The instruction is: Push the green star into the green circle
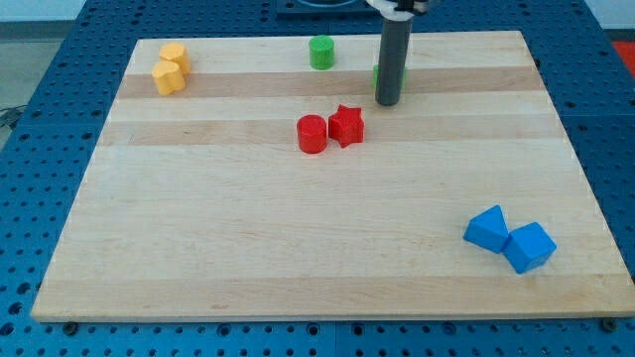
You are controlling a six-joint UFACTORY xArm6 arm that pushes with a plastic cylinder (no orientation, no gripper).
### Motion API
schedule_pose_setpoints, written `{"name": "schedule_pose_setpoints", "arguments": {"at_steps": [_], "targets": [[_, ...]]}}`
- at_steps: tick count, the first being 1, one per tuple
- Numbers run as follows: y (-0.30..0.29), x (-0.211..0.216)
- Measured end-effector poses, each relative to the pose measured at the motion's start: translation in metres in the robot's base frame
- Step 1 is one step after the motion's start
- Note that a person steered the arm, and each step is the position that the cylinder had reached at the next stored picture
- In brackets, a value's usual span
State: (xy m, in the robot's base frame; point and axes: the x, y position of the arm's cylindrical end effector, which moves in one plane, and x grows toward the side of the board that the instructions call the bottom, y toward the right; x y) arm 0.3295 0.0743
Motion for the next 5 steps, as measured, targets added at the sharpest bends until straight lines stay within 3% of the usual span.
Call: {"name": "schedule_pose_setpoints", "arguments": {"at_steps": [2, 5], "targets": [[0.032, 0.029], [0.006, -0.016]]}}
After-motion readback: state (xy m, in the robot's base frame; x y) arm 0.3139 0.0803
